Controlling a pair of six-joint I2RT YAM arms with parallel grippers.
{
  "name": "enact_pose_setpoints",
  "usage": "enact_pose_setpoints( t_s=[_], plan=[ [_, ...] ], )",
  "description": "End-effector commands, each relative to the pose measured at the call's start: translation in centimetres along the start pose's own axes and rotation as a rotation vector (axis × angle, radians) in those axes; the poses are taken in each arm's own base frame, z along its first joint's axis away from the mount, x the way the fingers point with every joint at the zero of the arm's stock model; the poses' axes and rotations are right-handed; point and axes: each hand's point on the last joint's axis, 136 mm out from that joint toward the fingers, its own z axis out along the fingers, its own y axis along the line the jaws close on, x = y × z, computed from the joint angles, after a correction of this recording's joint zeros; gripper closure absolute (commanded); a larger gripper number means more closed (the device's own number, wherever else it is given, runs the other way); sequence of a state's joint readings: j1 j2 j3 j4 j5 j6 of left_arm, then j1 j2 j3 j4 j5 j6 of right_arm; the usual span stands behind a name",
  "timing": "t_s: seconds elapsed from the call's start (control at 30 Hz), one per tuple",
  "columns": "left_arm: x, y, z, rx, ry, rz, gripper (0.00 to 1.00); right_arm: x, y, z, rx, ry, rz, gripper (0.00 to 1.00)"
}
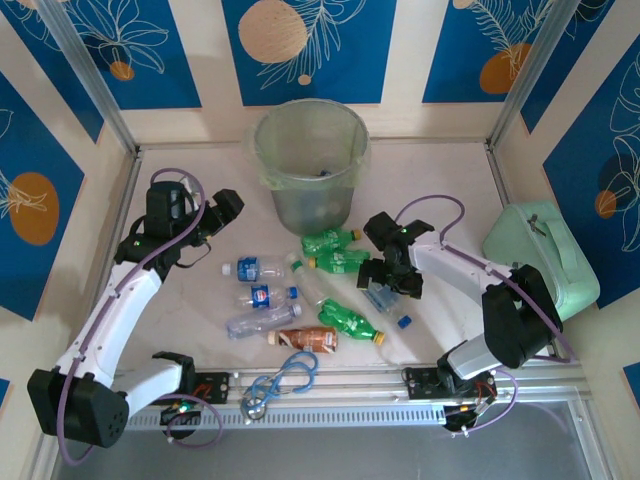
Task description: Put the plastic bottles in the bin
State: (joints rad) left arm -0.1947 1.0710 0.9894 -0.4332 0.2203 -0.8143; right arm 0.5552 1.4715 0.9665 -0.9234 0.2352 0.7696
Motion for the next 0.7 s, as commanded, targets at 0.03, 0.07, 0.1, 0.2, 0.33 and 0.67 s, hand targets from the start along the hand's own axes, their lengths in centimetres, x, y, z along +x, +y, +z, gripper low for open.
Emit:
enact_pose_setpoints(
  t_s=[0.03, 0.07, 0.1, 0.2, 0.33, 0.67],
  plan=[
    [-0.5, -1.2, -0.2, 0.039, -0.005, 0.002, 0.07, 0.4, 0.0, 0.4, 0.019, 0.03, -0.032, 0.01],
    [-0.5, -1.2, -0.2, 0.04, -0.005, 0.004, 0.07, 0.3, 0.1, 0.5, 0.022, 0.033, -0.036, 0.01],
    [-0.5, -1.3, -0.2, 0.04, -0.006, 0.004, 0.07, 0.2, 0.2, 0.6, 0.024, 0.038, -0.043, 0.01],
    [-0.6, -1.4, -0.2, 0.043, -0.005, 0.005, 0.07, 0.0, 0.7, 1.0, 0.027, 0.051, -0.065, 0.01],
    [-0.7, -1.6, -0.2, 0.047, -0.005, 0.007, 0.07, -0.4, 0.7, 1.7, 0.06, 0.053, -0.075, 0.0],
    [-0.4, -1.3, -0.4, 0.045, -0.002, 0.008, 0.08, -1.2, 0.3, 3.3, 0.077, 0.06, -0.04, 0.14]
  ],
)
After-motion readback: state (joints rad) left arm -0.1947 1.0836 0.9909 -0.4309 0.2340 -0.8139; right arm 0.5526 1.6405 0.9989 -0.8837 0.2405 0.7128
